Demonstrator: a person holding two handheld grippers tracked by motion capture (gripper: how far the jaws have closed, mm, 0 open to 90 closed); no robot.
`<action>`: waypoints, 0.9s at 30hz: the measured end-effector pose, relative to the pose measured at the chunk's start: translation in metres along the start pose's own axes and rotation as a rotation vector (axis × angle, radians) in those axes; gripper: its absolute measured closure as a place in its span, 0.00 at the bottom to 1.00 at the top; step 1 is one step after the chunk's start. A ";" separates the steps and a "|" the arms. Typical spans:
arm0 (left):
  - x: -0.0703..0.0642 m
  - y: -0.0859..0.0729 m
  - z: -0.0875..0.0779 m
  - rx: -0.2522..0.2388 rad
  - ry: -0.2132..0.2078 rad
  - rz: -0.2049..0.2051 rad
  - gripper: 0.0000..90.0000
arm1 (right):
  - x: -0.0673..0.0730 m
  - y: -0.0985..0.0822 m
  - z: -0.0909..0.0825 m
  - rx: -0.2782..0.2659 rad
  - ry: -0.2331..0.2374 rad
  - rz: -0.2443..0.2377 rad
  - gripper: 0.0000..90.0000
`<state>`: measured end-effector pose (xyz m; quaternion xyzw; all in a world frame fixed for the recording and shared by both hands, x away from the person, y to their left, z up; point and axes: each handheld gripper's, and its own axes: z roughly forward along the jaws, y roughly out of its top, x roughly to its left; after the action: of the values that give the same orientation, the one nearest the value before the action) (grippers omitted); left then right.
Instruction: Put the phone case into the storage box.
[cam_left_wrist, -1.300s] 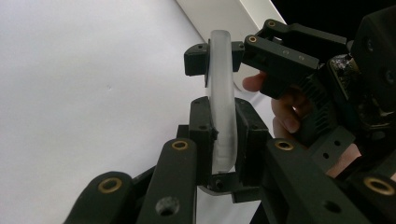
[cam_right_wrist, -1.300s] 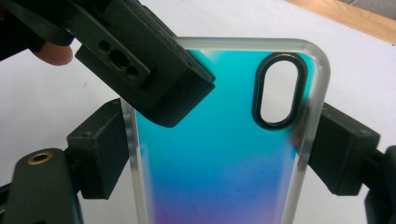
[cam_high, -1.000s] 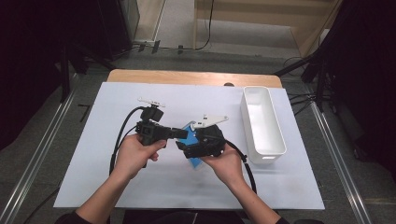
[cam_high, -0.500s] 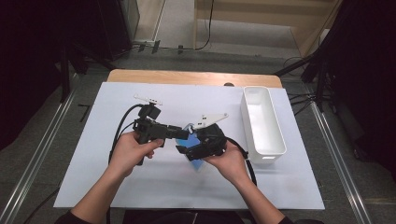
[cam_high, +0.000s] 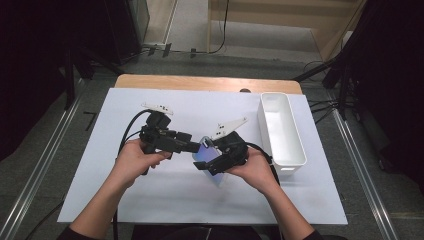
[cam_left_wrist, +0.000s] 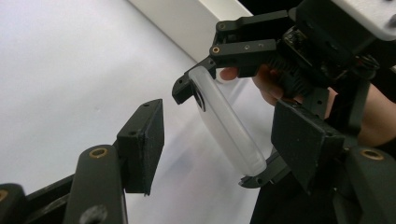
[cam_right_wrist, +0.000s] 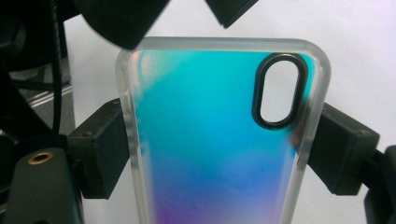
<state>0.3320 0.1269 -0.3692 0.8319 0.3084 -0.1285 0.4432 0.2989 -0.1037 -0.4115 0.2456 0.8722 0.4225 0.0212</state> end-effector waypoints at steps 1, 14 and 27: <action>0.000 0.000 -0.001 0.000 -0.002 0.008 0.35 | 0.000 0.000 -0.001 0.006 0.010 0.001 0.17; 0.001 -0.002 -0.006 0.026 -0.041 0.062 0.33 | -0.005 -0.003 -0.011 0.047 0.096 -0.023 0.17; 0.002 -0.008 -0.009 0.059 -0.064 0.151 0.33 | -0.007 -0.003 -0.027 0.066 0.140 -0.042 0.17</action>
<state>0.3279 0.1378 -0.3700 0.8609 0.2265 -0.1304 0.4366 0.2968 -0.1280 -0.3978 0.1977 0.8899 0.4092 -0.0394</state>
